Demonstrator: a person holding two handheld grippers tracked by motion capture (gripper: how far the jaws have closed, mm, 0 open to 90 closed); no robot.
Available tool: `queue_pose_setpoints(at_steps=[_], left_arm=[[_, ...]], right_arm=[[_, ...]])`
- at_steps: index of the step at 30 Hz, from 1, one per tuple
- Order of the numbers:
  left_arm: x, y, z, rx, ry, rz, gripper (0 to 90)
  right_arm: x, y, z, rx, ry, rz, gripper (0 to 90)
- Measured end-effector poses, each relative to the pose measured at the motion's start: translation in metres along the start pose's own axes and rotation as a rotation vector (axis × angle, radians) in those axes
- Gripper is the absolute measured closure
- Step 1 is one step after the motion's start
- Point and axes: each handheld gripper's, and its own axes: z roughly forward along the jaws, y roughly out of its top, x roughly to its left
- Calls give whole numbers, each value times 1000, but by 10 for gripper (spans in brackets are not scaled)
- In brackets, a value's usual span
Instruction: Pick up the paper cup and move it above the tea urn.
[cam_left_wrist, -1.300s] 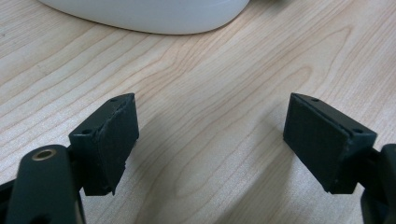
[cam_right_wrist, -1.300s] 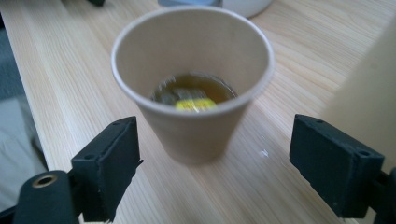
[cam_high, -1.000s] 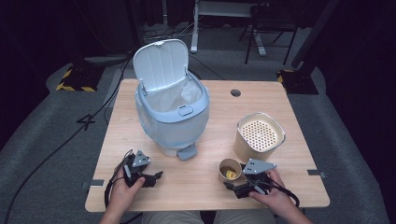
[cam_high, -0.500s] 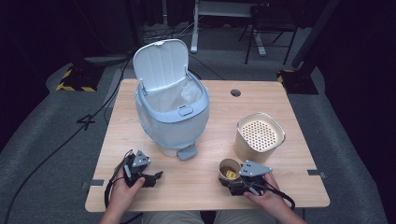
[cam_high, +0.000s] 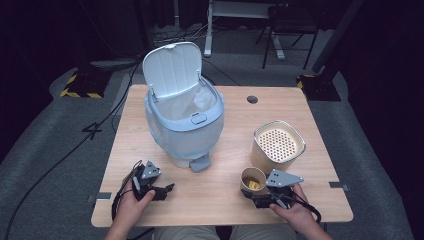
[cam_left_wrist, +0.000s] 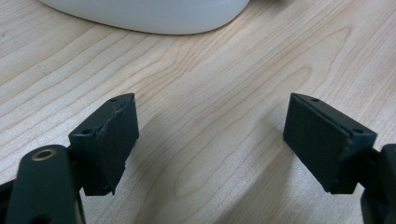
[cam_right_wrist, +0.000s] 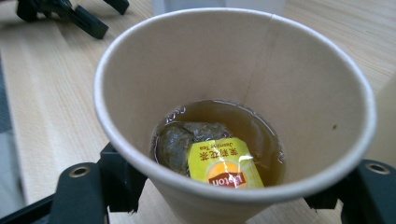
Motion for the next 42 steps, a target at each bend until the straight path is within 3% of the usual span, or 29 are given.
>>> queue_pose_setpoints(at_steps=[12,22,34,42], left_arm=[[0,0,1,0,-7,-5,182],[0,0,0,0,-5,-4,182],[1,1,2,0,-10,-2,169],[1,2,2,2,-13,0,165]], right_arm=[[-16,20,-44,-38,-8,-1,304],[-31,49,-76,-45,2,44,306],[-54,82,-94,-52,-44,37,309],[-84,98,-102,-54,-103,45,310]])
